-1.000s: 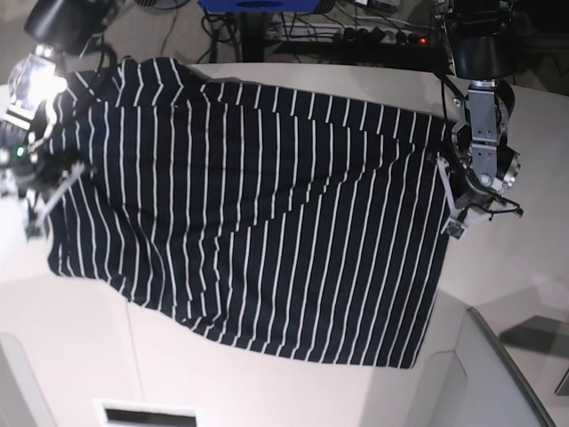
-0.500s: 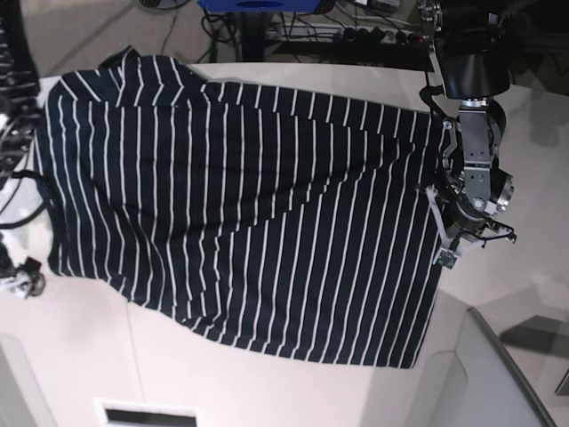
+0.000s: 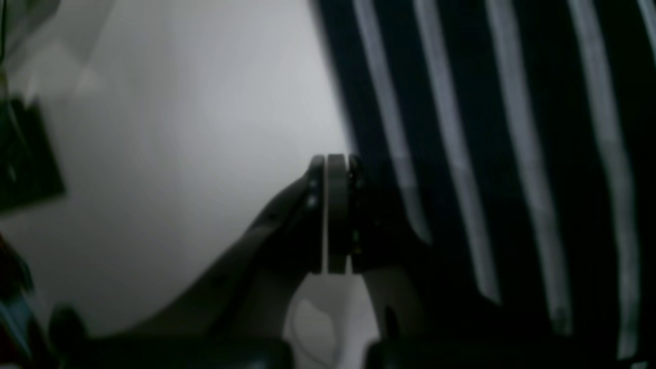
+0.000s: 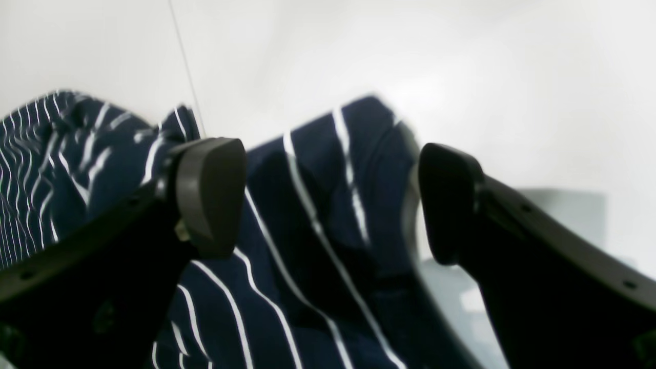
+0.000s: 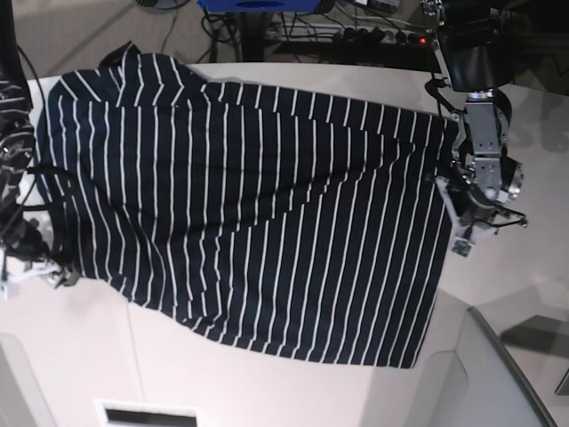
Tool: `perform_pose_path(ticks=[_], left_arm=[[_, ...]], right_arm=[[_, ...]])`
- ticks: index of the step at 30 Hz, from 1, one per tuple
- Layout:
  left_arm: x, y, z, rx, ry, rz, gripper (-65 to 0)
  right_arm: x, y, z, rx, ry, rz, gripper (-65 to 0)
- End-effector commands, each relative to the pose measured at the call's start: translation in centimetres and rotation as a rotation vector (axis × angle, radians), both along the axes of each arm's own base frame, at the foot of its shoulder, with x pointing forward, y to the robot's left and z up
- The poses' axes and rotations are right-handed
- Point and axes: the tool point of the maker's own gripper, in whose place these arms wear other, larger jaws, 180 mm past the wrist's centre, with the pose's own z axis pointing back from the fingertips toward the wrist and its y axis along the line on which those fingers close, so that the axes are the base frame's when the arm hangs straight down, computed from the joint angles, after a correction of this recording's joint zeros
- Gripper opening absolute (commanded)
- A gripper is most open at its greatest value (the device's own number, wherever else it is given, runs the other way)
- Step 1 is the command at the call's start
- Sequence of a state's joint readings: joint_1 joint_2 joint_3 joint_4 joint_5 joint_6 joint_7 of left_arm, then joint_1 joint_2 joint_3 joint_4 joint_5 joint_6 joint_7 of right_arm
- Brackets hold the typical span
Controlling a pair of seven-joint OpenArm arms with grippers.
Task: Layout the t-shirt on the table in an organized manner, then fold the t-shirt properly
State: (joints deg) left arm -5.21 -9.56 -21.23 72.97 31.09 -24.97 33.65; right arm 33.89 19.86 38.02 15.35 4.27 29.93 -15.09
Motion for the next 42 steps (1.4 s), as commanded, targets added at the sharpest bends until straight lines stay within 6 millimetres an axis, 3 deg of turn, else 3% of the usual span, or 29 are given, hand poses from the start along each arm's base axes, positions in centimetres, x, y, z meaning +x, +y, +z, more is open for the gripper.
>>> perform_pose_path(ticks=[1, 5, 7, 9, 12, 13, 18, 23, 26, 30, 32, 35, 39, 42], left_arm=[[0.9, 1.5, 1.7, 0.029, -0.052, 0.023, -65.0], [0.2, 2.5, 1.7, 0.029, -0.051, 0.052, -65.0], [-0.6, 3.2, 1.4, 0.046, -0.032, 0.049, -65.0], [-0.6, 3.3, 1.5, 0.046, -0.033, 0.052, -65.0], [-1.0, 3.4, 1.2, 0.046, -0.026, 0.055, -65.0], [-1.1, 3.4, 1.2, 0.047, -0.024, 0.055, -65.0], [-1.0, 2.3, 0.8, 0.031, -0.023, 0.045, -65.0], [-0.3, -2.6, -0.8, -0.076, -0.033, 0.034, -65.0], [0.8, -7.7, -1.5, -0.122, -0.025, -0.06, -65.0], [2.6, -16.9, -0.9, -0.261, -0.069, -0.213, -65.0], [4.1, -20.5, 0.1, -0.318, -0.096, -0.273, -65.0], [4.7, -24.5, -0.7, -0.374, -0.064, -0.319, -65.0], [5.4, -24.3, -2.6, -0.33, -0.044, -0.249, -65.0], [5.3, -22.1, -3.6, -0.285, -0.026, -0.211, -65.0]], right_arm=[[1.3, -1.7, 1.8, -0.025, -0.054, -0.04, -15.5], [1.0, -2.3, 1.5, -0.04, -0.048, -0.071, -15.8], [1.1, -2.2, 1.5, -0.04, -0.048, -0.071, -20.9], [1.1, -2.2, 1.5, -0.04, -0.048, -0.071, -33.0], [1.2, -1.6, 1.4, -0.031, -0.052, -0.068, -59.9], [1.3, -1.5, 1.4, -0.032, -0.055, -0.066, -65.0], [1.5, -1.1, 1.5, -0.025, -0.058, -0.054, -65.0], [2.2, -0.1, 3.1, -0.019, -0.09, 0.044, -65.0], [1.8, 0.1, 3.5, -0.037, -0.074, 0.094, -65.0], [1.4, 0.2, 5.1, -0.127, -0.099, 0.15, -65.0], [0.7, -0.1, 6.3, -0.195, -0.096, 0.18, -65.0], [-0.6, 0.2, 7.7, -0.281, -0.089, 0.221, -65.0], [-1.8, 0.1, 9.1, -0.356, -0.089, 0.237, -65.0], [-2.6, -0.4, 9.4, -0.381, -0.075, 0.233, -65.0]])
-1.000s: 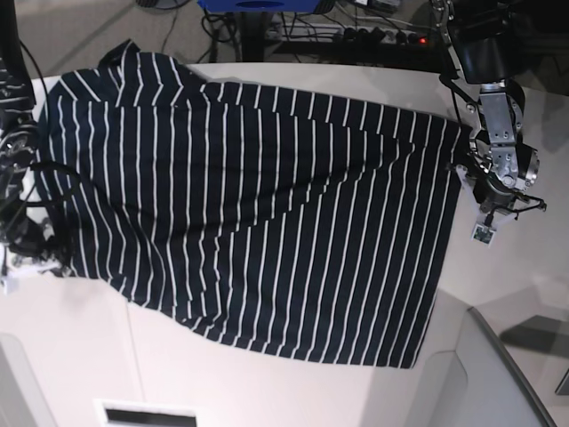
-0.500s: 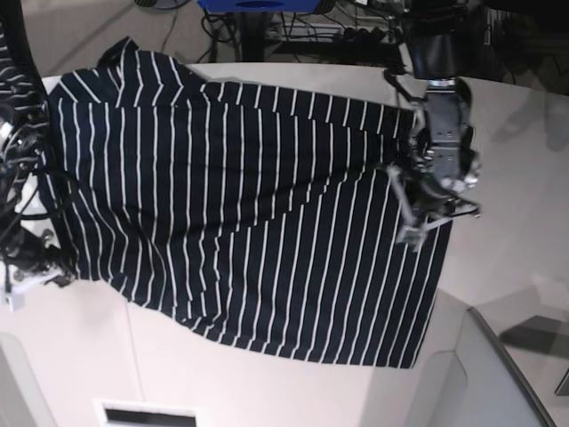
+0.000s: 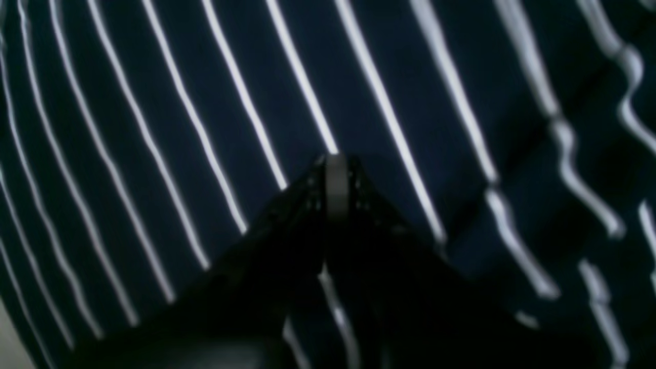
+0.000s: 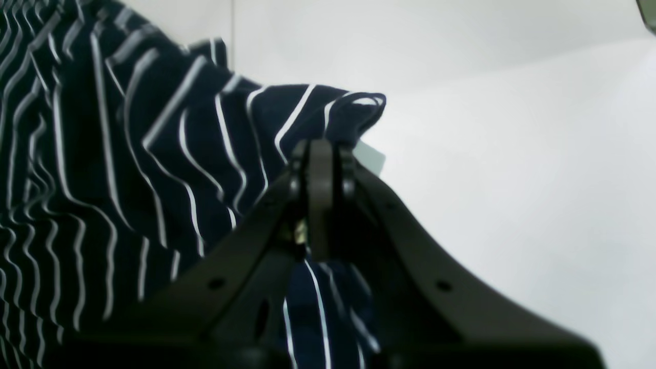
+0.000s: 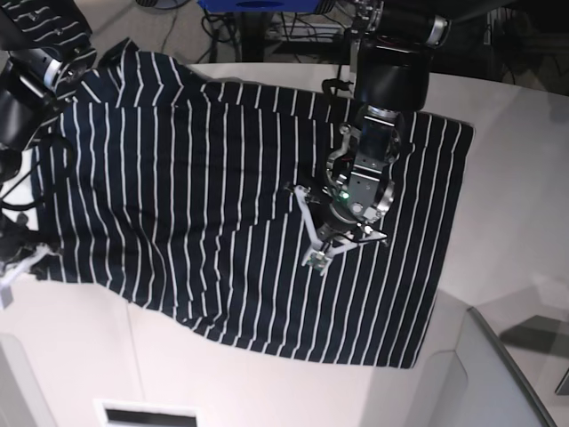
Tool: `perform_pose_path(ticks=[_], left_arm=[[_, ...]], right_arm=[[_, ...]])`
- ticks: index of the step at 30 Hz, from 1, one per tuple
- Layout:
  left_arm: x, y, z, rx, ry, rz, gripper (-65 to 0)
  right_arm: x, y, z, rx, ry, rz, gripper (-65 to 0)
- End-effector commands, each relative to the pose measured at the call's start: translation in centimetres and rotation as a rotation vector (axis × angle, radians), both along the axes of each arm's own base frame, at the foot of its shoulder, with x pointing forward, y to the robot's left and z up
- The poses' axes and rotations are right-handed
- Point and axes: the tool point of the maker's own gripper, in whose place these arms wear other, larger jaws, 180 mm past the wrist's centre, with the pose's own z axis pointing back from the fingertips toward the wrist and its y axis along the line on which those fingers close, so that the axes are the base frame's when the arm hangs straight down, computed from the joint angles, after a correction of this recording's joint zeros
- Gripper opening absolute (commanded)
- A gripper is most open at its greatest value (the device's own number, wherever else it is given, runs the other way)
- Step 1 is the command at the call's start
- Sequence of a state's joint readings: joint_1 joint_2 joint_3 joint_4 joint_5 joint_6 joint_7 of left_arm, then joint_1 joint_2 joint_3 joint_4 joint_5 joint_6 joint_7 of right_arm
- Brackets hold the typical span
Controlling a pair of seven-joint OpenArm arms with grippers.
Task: Layout the t-shirt on the table in an organized manner, then fold the t-shirt properly
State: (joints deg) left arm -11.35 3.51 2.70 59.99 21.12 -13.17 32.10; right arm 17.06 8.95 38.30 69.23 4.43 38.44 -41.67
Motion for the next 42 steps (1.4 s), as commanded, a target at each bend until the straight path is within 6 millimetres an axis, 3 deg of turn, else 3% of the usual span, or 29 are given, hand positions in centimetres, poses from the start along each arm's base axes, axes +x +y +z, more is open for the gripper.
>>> perform_pose_path(ticks=[1, 7, 9, 13, 20, 26, 31, 33, 36, 39, 42], left_arm=[[1.2, 1.4, 0.9, 0.035, -0.025, 0.021, -65.0], [0.7, 6.1, 0.5, 0.12, -0.014, 0.038, -65.0], [-0.3, 7.4, 0.0, 0.139, 0.001, 0.047, -65.0], [-1.3, 9.0, 0.8, 0.138, -0.026, 0.097, -65.0], [-1.6, 8.9, 3.0, 0.141, -0.098, 0.097, -65.0], [-0.2, 9.6, 5.0, 0.147, -0.154, 0.11, -65.0], [1.6, 11.1, 6.5, 0.177, -0.191, 0.116, -65.0], [1.6, 12.2, 6.8, 0.189, -0.196, 0.133, -65.0], [2.4, 14.5, 8.0, 0.186, -0.222, 0.206, -65.0], [2.1, 16.4, 7.4, 0.182, -0.203, 0.263, -65.0], [1.6, 17.6, 6.3, 0.194, -0.164, 0.278, -65.0]], right_arm=[[1.0, -1.2, 2.5, -0.034, -0.075, -0.01, -65.0], [-2.0, -1.1, 4.5, -0.067, -0.109, 0.003, -65.0], [-3.4, -0.8, 4.7, -0.067, -0.07, 0.014, -65.0], [-6.2, 1.0, 3.0, -0.015, 0.02, 0.039, -65.0], [-9.2, 3.0, -1.9, 0.086, 0.171, -0.051, -65.0], [-10.0, 3.3, -4.9, 0.124, 0.277, -0.065, -65.0], [-11.3, 2.8, -5.4, 0.074, 0.387, -0.062, -64.5], [-10.9, 2.3, -3.8, 0.036, 0.353, -0.065, -59.7], [-10.1, 2.0, -0.5, -0.039, 0.251, -0.069, -45.0], [-7.4, 2.3, 1.8, -0.068, 0.14, -0.046, -31.1], [-4.3, 2.8, 0.4, -0.068, 0.14, 0.026, -24.6]])
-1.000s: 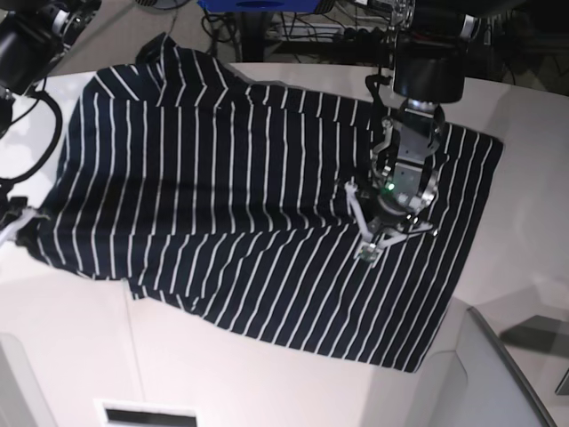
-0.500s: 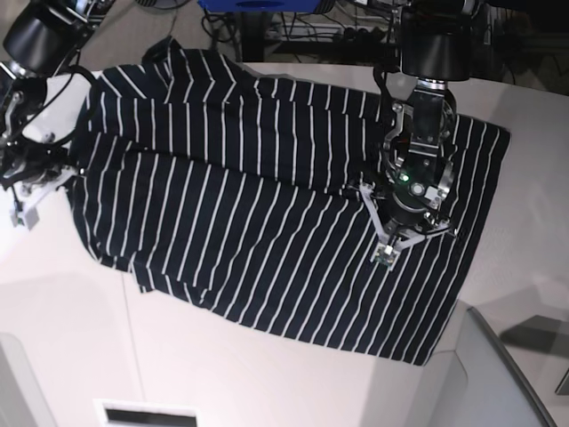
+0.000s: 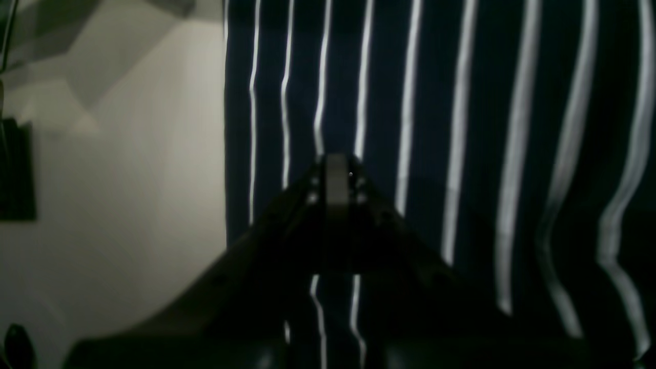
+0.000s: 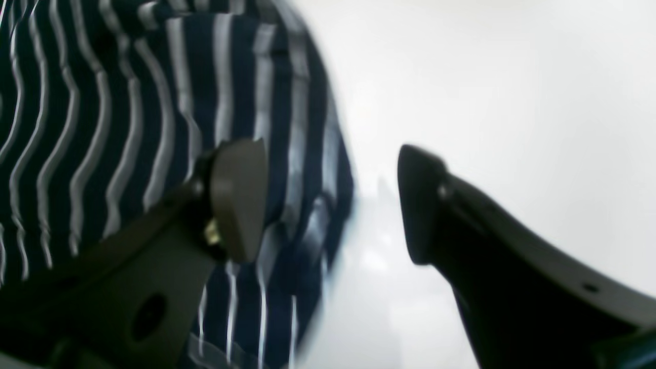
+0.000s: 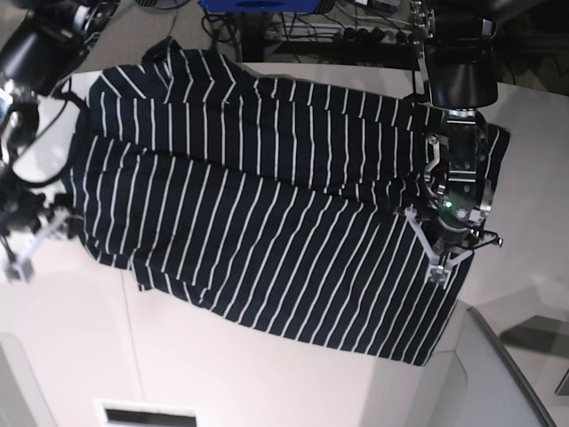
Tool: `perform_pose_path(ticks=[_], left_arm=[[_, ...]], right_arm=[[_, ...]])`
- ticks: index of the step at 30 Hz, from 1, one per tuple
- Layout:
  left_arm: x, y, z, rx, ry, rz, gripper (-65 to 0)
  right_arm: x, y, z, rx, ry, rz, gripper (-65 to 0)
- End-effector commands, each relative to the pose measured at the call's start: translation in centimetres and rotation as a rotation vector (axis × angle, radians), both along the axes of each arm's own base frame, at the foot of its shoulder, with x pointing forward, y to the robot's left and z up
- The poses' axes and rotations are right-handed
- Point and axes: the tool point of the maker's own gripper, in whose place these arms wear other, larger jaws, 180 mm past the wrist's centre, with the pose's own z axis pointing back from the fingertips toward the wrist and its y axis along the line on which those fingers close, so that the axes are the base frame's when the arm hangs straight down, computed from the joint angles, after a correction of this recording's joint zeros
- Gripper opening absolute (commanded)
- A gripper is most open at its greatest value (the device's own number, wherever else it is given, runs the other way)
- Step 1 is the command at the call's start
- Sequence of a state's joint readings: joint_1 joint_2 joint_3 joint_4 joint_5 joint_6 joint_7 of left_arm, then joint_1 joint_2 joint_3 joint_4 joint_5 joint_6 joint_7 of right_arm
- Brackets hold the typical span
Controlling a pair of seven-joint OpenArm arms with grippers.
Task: Layout the t-shirt on the table in an organized manner, then fold the t-shirt properly
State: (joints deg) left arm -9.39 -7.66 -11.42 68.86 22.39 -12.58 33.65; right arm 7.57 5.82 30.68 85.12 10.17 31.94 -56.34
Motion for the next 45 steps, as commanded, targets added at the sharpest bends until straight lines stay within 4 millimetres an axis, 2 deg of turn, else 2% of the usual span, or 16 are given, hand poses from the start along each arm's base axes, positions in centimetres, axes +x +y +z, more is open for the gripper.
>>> perform_pose_path(ticks=[1, 5, 7, 12, 15, 16, 17, 18, 20, 21, 23, 28, 33, 40, 42, 45], left_arm=[[0.9, 0.6, 1.1, 0.012, -0.038, 0.002, -65.0], [0.2, 2.0, 0.9, 0.023, -0.027, 0.026, -65.0], [-0.5, 3.3, 0.8, 0.027, -0.023, 0.056, -65.0], [-1.7, 5.3, 0.7, 0.042, -0.055, 0.066, -65.0], [-2.2, 5.5, 0.3, 0.046, -0.044, 0.065, -65.0], [-2.2, 5.8, 0.4, 0.052, -0.044, 0.065, -65.0], [-2.2, 5.9, 0.4, 0.053, -0.043, 0.066, -65.0], [-2.2, 6.0, 0.5, 0.052, -0.044, 0.067, -65.0], [-2.4, 6.0, 0.3, 0.053, -0.037, 0.067, -65.0], [-2.3, 6.0, 0.3, 0.053, -0.039, 0.067, -65.0], [-2.2, 6.0, 0.4, 0.053, -0.042, 0.068, -65.0], [-2.0, 6.0, 0.5, 0.053, -0.045, 0.068, -65.0], [-1.8, 6.1, 0.7, 0.053, -0.051, 0.069, -65.0], [0.0, 5.9, 2.2, 0.044, -0.096, 0.071, -65.0], [0.8, 5.8, 2.8, 0.039, -0.115, 0.071, -65.0], [1.8, 5.4, 3.5, 0.036, -0.136, 0.064, -65.0]], right_arm=[[1.8, -0.8, 0.2, -0.009, -0.019, 0.005, -24.6], [4.7, -0.4, -3.9, 0.069, 0.011, 0.011, -24.2], [5.6, -0.5, -5.1, 0.1, 0.006, -0.003, -24.0], [6.5, -0.6, -7.0, 0.175, -0.003, -0.039, -24.2], [6.2, -0.6, -7.7, 0.196, 0.013, -0.048, -25.2], [6.3, -0.4, -7.6, 0.199, 0.008, -0.046, -28.1], [6.5, -0.2, -7.5, 0.2, 0.003, -0.043, -33.9], [6.5, -0.2, -7.5, 0.2, 0.002, -0.042, -41.7], [6.6, -0.2, -7.4, 0.203, -0.003, -0.044, -62.1], [6.9, -0.4, -7.0, 0.197, -0.017, -0.044, -65.0], [7.9, -1.1, -5.5, 0.17, -0.063, -0.04, -63.3], [9.7, -2.3, -2.0, 0.102, -0.158, -0.023, -65.0], [10.9, -2.9, 0.5, 0.061, -0.226, -0.014, -65.0], [12.4, -3.5, 4.3, 0.009, -0.331, -0.002, -65.0], [13.3, -2.9, 5.4, 0.001, -0.372, 0.019, -65.0], [14.6, -0.6, 6.1, -0.02, -0.429, 0.107, -65.0]])
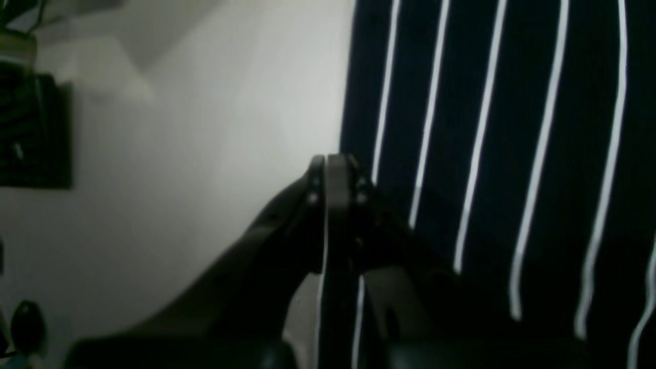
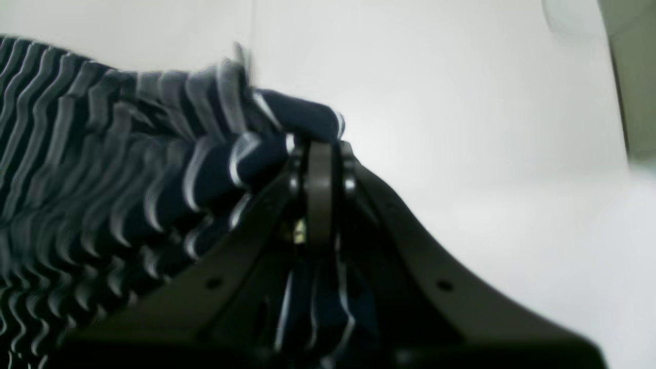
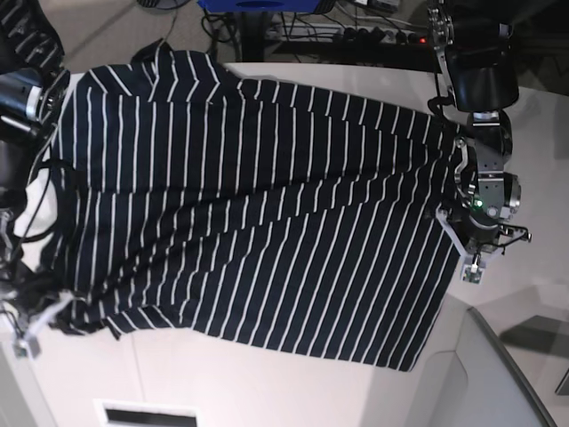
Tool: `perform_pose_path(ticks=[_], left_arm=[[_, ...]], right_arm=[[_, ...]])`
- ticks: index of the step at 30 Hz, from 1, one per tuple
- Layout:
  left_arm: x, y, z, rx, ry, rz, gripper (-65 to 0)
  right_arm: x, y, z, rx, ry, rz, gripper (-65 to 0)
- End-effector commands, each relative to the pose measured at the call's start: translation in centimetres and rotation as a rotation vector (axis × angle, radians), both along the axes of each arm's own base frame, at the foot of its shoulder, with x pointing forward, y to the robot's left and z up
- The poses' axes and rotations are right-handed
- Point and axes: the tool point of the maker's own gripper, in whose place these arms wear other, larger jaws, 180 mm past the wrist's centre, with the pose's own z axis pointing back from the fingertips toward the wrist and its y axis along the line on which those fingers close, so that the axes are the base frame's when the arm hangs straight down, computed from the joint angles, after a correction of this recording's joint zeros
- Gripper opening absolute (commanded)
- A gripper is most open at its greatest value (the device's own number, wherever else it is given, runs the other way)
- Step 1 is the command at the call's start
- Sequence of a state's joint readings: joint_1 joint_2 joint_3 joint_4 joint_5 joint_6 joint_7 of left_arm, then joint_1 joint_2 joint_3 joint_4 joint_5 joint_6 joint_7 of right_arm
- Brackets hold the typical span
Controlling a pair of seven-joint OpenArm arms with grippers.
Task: Layout the t-shirt on the table in an organized manner, then fold the t-shirt properly
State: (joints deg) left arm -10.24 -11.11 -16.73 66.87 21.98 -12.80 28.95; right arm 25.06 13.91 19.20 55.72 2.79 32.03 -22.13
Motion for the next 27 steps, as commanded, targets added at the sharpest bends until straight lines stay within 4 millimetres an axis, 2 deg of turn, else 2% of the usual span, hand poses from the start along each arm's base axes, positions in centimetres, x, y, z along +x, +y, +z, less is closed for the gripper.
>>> perform_pose_path(ticks=[1, 3, 5, 7, 10, 13, 15, 16, 20, 22, 23, 25, 27], left_arm=[[1.8, 0.4, 2.0, 0.013, -0.065, -0.002, -65.0], [2.5, -0.3, 2.1, -0.002, -0.072, 0.0, -65.0], [2.9, -0.5, 2.1, -0.014, -0.074, 0.004, -65.0], [2.8, -0.5, 1.7, -0.018, -0.065, 0.005, -65.0], [2.7, -0.4, 1.7, -0.019, -0.063, 0.008, -65.0], [2.6, -0.2, 1.6, -0.015, -0.06, 0.009, -65.0], [2.6, -0.1, 1.7, -0.014, -0.06, 0.009, -65.0], [2.6, -0.1, 1.7, -0.012, -0.06, 0.009, -65.0], [2.7, -0.1, 1.7, -0.013, -0.063, 0.008, -65.0], [2.8, -0.2, 1.8, -0.018, -0.068, 0.009, -65.0], [2.8, -0.2, 1.8, -0.021, -0.069, 0.01, -65.0], [2.7, -0.1, 1.8, -0.021, -0.068, 0.012, -65.0], [2.1, 0.8, 1.7, -0.031, -0.071, 0.046, -65.0]], right_arm=[[1.9, 0.4, 2.8, -0.003, -0.092, 0.021, -65.0], [2.3, 1.6, 2.8, -0.009, -0.107, 0.055, -64.8], [3.4, 2.1, 3.7, -0.001, -0.136, 0.063, -64.8], [4.2, 1.7, 3.8, 0.023, -0.139, 0.036, -64.8], [5.0, -1.8, 3.6, 0.034, -0.144, -0.15, -64.8], [4.9, -4.6, 3.1, 0.013, -0.17, -0.277, -63.6], [4.9, -4.7, 3.1, 0.015, -0.189, -0.289, -57.9], [4.8, -4.7, 2.9, 0.015, -0.181, -0.288, -52.2], [3.9, -4.7, 1.2, 0.012, -0.068, -0.288, -20.6], [3.6, -4.8, 0.9, 0.01, -0.049, -0.29, -8.0], [3.4, -5.0, 0.7, 0.009, -0.043, -0.294, -5.6], [2.7, -6.0, 0.5, -0.009, -0.036, -0.303, -5.4], [1.6, -6.7, 0.5, -0.037, -0.034, -0.305, -5.4]])
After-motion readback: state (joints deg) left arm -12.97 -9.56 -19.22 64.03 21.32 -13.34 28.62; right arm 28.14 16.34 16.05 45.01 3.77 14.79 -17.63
